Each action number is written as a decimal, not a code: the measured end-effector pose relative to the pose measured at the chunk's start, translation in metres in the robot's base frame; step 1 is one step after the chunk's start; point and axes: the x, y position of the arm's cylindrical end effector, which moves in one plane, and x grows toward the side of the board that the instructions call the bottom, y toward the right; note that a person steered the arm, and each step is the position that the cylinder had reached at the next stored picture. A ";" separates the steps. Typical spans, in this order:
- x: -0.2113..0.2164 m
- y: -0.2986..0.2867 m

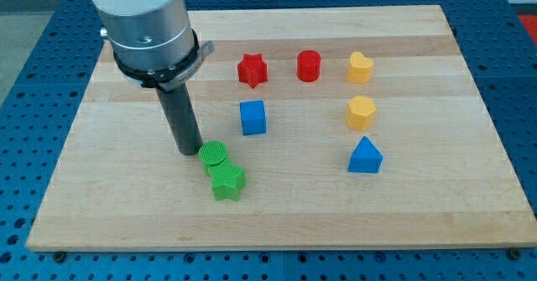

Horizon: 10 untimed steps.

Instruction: Move the green star bottom left of the green circle

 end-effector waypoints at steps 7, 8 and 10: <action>0.020 0.088; 0.020 0.068; 0.024 0.028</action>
